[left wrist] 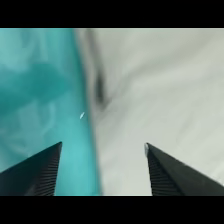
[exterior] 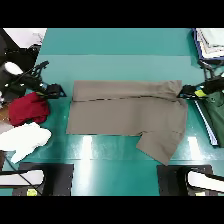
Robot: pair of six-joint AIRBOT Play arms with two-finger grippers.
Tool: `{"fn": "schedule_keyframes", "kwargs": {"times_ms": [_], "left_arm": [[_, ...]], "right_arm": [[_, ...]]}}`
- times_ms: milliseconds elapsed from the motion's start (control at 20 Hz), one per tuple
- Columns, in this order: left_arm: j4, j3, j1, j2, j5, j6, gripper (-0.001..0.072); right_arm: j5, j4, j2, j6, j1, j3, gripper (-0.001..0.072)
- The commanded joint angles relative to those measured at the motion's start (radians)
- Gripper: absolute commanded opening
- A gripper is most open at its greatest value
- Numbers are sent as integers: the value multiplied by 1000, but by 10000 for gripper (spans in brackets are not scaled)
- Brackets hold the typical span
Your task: Fold the shirts.
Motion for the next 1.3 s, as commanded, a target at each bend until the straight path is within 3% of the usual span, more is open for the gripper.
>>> {"fn": "schedule_keyframes", "kwargs": {"times_ms": [0,150,200,250,650,750,900,1000,1250], "left_arm": [[44,-180,48,162,-86,10,608],[-28,-410,48,272,-78,52,608],[-46,-467,48,286,-64,56,608],[-62,-517,48,290,-46,56,608],[-184,-663,46,289,49,85,603],[-194,-663,46,289,74,85,371],[-229,-663,46,289,123,85,354],[-238,-660,46,289,124,105,28],[-252,-600,47,292,110,110,21]], "right_arm": [[134,72,139,-64,-97,-76,427],[150,233,249,-110,-210,-171,421],[150,268,274,-128,-238,-194,330],[150,294,299,-144,-262,-217,289],[150,301,352,-147,-281,-248,289],[150,300,352,-147,-281,-248,289],[157,300,352,-147,-281,-248,289],[178,281,352,-146,-282,-248,289],[262,-1,373,-55,-296,-320,298]]}}
